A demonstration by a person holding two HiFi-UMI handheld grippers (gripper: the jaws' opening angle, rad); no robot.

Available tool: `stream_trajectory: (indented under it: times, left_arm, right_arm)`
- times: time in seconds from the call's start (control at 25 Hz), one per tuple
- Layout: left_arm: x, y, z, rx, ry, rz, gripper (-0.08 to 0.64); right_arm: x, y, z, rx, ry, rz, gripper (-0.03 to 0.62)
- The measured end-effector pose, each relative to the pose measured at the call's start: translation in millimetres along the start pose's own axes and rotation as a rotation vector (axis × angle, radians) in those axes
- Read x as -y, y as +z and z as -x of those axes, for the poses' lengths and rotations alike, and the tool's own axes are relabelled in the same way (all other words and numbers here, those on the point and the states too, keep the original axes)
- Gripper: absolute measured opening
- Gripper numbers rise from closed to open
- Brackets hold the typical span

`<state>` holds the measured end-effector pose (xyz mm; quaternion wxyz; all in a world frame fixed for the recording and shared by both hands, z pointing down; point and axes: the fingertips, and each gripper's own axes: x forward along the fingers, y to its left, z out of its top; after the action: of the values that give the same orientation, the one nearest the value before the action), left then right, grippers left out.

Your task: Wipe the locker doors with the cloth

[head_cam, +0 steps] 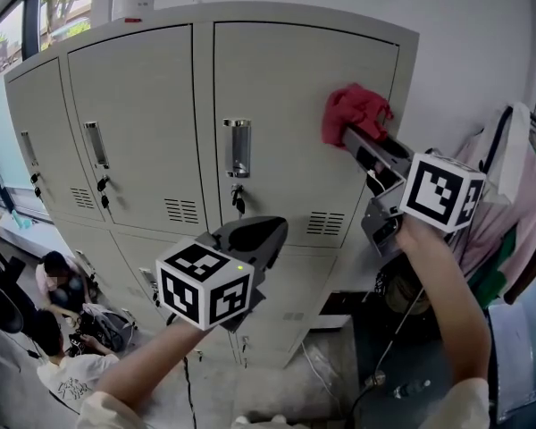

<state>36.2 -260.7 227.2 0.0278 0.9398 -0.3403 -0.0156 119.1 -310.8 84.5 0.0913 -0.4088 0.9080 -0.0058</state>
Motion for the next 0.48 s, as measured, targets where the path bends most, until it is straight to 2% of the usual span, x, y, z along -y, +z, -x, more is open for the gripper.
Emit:
stream_trajectory:
  times: [0.48]
  left_arm:
    - [7,-1,-7,-0.005,-0.016,0.000,0.005]
  right_arm:
    - [38,3,38,0.010,-0.090,-0.011,0.109]
